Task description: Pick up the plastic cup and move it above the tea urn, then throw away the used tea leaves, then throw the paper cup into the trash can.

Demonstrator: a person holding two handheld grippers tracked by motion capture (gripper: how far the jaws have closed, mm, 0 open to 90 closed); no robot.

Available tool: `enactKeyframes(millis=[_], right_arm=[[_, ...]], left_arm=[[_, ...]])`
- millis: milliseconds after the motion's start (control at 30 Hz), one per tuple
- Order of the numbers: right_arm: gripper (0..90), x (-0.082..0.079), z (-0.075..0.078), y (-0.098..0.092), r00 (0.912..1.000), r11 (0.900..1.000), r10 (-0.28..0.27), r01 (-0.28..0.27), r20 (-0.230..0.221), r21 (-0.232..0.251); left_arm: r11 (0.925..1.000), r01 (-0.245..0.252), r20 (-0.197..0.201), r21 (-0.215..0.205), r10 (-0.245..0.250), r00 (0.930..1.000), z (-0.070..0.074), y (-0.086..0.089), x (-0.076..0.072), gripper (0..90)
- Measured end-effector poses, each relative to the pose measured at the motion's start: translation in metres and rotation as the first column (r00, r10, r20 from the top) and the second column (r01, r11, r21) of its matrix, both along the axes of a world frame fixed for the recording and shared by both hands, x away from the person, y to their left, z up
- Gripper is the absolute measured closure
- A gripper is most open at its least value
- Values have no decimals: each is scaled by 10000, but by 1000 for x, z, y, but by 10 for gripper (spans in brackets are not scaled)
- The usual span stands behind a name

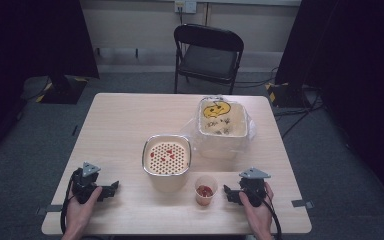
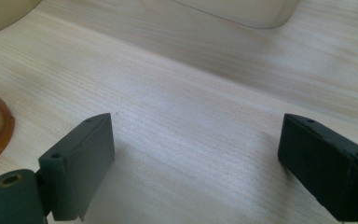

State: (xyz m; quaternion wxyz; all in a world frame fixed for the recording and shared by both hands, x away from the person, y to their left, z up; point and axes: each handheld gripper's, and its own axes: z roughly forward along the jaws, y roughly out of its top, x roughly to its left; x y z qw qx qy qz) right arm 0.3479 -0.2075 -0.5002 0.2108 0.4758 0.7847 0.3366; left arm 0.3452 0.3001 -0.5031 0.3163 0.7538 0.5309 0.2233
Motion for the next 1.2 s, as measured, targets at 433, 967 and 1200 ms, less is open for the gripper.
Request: enactKeyframes(millis=[433,967,1200], right_arm=[[129,-3,1,1,9996,9995,-279,279,-7,139],[162,-24,17,6,9939,9924,976,-934,-508,795],[204,-40,21,20,9720,9715,2230,-2153,-739,996]], left_arm=[[10000,1,0,2,-1,10000,0,0,0,0],[10000,-1,2,1,1,10000,0,0,0,0],[10000,-2,4,5,2,10000,0,0,0,0]])
